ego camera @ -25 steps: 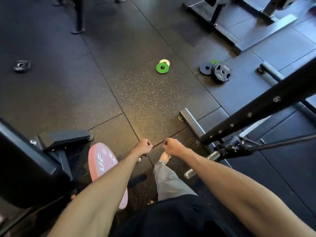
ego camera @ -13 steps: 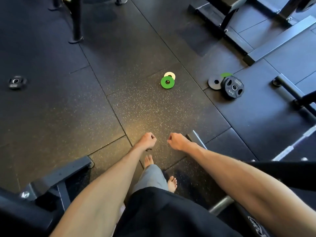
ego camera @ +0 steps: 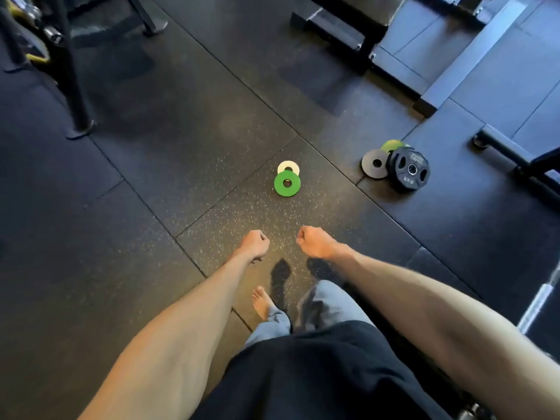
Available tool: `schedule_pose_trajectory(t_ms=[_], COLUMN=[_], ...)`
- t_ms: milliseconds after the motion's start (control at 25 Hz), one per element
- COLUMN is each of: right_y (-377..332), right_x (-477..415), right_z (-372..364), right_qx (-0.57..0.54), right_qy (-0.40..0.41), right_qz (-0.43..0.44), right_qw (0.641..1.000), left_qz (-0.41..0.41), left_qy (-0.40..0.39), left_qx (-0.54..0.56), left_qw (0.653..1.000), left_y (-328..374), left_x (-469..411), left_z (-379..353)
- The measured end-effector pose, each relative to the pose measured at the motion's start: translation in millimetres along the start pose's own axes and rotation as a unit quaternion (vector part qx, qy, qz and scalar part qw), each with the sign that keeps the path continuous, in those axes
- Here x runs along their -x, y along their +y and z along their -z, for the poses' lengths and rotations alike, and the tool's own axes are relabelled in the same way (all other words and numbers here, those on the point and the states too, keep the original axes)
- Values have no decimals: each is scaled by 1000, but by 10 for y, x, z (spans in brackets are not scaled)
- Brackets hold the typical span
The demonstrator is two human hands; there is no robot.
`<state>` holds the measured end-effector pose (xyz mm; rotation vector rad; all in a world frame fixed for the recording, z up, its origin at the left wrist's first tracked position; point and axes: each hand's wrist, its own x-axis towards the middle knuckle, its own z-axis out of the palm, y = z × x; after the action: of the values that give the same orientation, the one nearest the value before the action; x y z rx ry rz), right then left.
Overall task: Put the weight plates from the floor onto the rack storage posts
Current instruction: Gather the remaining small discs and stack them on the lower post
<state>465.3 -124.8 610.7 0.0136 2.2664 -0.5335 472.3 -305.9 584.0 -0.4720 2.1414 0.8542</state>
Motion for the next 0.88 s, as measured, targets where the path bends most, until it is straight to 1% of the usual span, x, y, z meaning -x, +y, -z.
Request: schedule_pose_trajectory(t_ms=[80, 200, 320, 440, 520, 600, 680, 760, 880], right_y=[-153, -244, -235, -92, -162, -328, -360, -322, -222], right_x=[-353, -1059, -1825, -2637, -2894, -3039, -3358, -3723, -4449], right_z=[195, 507, 796, 856, 1003, 1255, 1353, 1319, 1119], right_qx=[-21, -76, -108, -143, -183, -220, -239, -262, -315], right_qy=[0, 10, 5, 1, -15, -9, 1, 7, 17], right_qz=[-13, -29, -62, -105, -120, -123, -135, -160, -207], right_qw=[1000, 997, 992, 984, 976, 968, 962, 952, 926], left_qz=[-12, -31, -42, -43, -53, -58, -58, -55, -54], left_qy=[-21, -33, -47, -83, -111, -132, -157, -173, -205], left_qx=[-28, -72, -130, -158, -178, -189, -208, -212, -241], left_qw=[999, 996, 990, 983, 976, 971, 964, 960, 947], left_y=[248, 706, 1142, 1556, 1783, 1956, 2076, 2108, 2038], left_x=[-369, -1068, -1829, -2408, -2807, -3190, -3624, -4041, -4913], left_z=[268, 702, 1045, 1274, 1345, 1388, 1383, 1381, 1243])
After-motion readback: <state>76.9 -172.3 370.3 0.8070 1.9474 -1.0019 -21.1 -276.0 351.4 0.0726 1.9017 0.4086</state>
